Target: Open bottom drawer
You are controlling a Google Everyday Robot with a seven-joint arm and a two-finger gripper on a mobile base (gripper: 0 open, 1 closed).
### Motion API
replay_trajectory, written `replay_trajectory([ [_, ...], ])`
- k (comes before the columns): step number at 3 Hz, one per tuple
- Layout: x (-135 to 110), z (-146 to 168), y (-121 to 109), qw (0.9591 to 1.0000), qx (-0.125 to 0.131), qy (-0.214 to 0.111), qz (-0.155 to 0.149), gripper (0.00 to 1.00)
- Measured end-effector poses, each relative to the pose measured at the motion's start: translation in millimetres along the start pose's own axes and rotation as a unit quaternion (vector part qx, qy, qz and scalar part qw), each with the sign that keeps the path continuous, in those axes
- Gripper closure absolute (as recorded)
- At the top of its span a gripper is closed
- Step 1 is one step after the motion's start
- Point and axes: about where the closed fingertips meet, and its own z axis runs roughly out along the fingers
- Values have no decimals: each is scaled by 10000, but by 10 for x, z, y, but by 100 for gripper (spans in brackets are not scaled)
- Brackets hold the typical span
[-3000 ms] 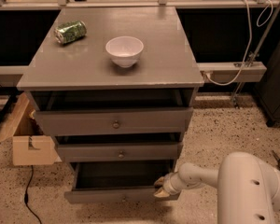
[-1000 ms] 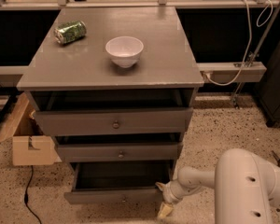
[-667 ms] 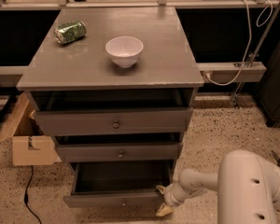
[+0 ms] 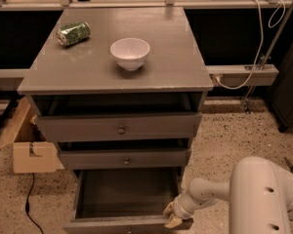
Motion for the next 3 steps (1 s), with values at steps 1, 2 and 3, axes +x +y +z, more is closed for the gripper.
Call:
replay_trajectory([
  [1,105,21,127,9997,14,-192,143,85],
  [2,133,21,154,9996,20,-223,174,62],
  [3,133,20,154,9996,21,-223,174,39],
])
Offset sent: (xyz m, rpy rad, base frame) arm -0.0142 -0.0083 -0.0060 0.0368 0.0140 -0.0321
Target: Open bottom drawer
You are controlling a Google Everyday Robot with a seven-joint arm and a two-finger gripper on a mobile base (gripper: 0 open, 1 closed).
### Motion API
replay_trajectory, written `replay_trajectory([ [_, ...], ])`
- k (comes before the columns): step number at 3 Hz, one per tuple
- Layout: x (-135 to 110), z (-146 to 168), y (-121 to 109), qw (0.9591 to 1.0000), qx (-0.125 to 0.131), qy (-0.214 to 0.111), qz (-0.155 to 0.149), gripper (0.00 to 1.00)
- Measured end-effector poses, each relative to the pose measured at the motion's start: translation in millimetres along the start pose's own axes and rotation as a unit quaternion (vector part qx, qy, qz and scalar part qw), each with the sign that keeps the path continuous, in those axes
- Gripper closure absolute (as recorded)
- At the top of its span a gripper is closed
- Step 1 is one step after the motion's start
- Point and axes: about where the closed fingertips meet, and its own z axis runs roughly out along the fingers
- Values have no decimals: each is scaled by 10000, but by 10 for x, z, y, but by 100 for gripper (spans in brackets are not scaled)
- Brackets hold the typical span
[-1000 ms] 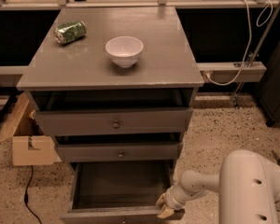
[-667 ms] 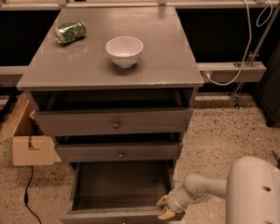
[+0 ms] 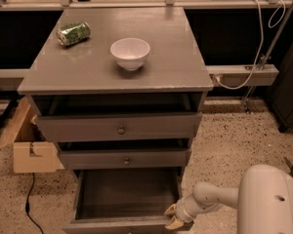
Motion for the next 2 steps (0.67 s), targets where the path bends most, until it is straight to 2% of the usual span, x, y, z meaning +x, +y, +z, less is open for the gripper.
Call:
replay_trajectory([
  [1,7,-159,10,9998,125,-139,-33,16],
  [2,7,-501,31,9986,432,-301,-76,0],
])
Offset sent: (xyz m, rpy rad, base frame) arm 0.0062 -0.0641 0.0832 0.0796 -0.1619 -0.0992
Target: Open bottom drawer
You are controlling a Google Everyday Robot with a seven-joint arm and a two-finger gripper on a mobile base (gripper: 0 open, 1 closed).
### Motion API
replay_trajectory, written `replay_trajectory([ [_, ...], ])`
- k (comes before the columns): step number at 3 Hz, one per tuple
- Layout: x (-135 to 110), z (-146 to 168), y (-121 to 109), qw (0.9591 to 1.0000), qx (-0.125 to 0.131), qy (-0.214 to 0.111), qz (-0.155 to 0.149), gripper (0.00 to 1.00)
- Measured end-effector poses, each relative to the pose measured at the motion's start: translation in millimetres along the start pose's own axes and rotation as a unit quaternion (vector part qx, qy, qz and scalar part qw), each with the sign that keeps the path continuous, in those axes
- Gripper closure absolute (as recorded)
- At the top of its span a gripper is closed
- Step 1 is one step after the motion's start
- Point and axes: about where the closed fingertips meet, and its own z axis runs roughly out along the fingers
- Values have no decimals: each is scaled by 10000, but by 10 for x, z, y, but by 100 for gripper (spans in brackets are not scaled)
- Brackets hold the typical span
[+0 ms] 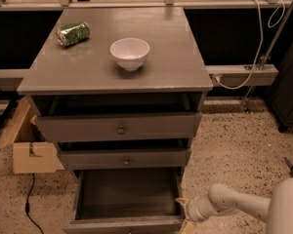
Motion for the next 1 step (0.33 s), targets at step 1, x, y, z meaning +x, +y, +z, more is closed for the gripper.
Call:
replay_trajectory([
  [1,73,-590,-50,9989,424,-211,66,0],
])
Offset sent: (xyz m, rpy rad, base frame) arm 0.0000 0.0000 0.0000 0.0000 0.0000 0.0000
